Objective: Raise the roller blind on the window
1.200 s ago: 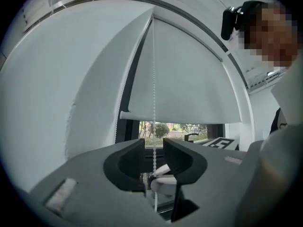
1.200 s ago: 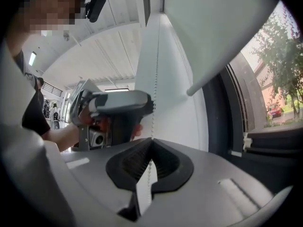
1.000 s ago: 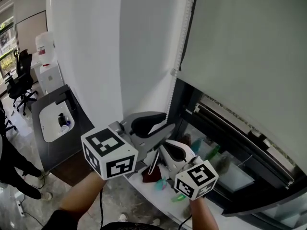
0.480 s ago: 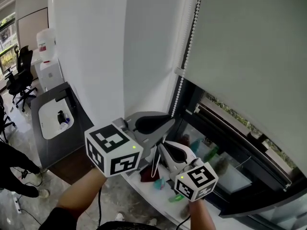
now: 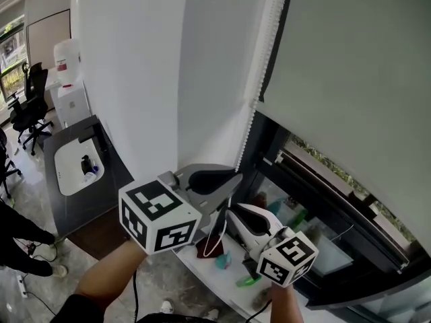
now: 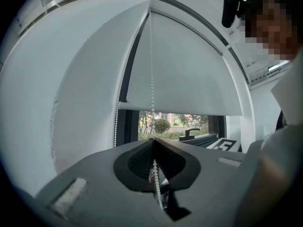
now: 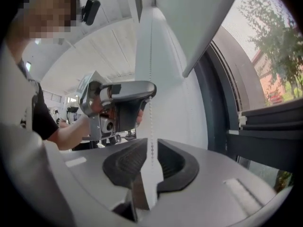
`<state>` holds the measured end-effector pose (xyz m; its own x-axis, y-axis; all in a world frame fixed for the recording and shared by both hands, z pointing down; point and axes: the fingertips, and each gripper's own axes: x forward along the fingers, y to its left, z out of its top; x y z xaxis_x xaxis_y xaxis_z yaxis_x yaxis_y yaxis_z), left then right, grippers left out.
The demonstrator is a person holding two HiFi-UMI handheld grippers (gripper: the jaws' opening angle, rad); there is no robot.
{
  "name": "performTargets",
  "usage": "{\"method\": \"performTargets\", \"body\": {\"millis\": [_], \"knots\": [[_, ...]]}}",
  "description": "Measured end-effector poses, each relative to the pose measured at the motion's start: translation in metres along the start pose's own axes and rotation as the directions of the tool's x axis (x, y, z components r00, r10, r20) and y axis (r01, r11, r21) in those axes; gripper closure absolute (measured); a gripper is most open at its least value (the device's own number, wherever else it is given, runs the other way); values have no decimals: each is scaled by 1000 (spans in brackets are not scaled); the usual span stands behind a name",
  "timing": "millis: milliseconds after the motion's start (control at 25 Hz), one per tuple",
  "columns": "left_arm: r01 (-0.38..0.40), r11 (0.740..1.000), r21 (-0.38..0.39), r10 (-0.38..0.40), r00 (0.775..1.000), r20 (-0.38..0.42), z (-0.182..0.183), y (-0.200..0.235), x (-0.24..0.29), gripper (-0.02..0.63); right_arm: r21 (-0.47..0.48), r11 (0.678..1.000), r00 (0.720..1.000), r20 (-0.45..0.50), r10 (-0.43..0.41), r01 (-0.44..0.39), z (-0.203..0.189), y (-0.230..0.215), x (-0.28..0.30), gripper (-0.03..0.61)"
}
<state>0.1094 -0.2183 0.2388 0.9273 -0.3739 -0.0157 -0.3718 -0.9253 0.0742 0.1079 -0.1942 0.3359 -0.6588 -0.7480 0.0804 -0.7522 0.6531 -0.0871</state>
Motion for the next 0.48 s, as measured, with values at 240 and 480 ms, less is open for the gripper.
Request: {"method": "performTargets", "body": {"millis": [240,480], "knots": [[-17,1000,-16,17,999,-38,-34,4,-3,603,140,986,976,209,60,-91,82,-18,-22,423],[-27,998,-58,16,982,-186,-113,-2,1,603,-29,997,963,257,77,-72,156,3,0,439]]}}
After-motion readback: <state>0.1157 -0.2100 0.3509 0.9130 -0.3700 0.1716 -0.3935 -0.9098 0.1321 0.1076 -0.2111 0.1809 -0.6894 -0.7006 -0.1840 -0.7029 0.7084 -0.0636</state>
